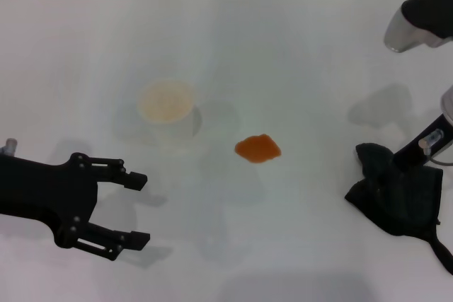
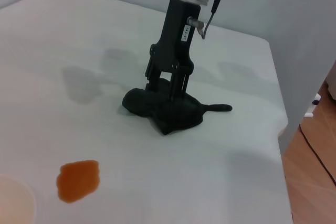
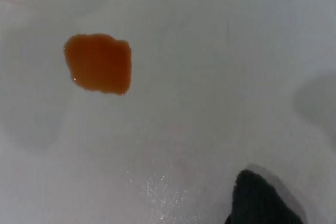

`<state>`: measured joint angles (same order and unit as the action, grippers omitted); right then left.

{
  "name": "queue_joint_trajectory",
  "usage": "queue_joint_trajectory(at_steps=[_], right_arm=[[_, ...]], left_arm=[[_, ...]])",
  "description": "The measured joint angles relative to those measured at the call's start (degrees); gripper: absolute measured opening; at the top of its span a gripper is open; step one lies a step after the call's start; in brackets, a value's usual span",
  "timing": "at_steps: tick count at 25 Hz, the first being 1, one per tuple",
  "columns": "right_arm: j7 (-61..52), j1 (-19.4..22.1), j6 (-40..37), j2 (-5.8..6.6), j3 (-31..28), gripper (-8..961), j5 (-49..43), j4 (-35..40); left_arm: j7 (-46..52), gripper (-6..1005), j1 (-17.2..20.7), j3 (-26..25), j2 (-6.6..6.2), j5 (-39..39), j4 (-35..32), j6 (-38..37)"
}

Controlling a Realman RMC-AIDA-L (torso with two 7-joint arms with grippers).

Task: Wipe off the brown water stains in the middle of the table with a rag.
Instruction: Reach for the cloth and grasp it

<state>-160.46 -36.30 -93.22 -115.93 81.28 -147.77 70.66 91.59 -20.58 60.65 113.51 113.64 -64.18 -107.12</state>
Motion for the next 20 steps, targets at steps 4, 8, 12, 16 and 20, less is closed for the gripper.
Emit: queue_joint_trajectory(at_steps=[4,8,12,16,20], right_arm=[[-0.5,-0.5,0.4,-0.04,1.3,619,-0.5,-0.8],[-0.4,-1.1,0.1,0.07,2.1,604,-0.2,-0.6],[-0.1,-1.5,0.5,0.19,4.0,588,-0.6,-0.7],[-0.1,-1.7,1.0,0.2,5.0,494,-0.9,-0.5],[0.1,-1.9,1.0,0.21,5.7,300,-1.0,-0.4]], left_arm=[[0.0,894,-0.3,0.0,0.19,0.4,-0.1,0.0],[0.0,894,-0.3,0.0,0.31,0.4,-0.1,0.2],[0.0,894,-0.2,0.0,0.5,0.4,-0.1,0.3],[-0.1,894,-0.1,0.0,0.67,0.4,-0.2,0.4],[-0.2,894,-0.1,-0.3,0.82,0.4,-0.2,0.5]])
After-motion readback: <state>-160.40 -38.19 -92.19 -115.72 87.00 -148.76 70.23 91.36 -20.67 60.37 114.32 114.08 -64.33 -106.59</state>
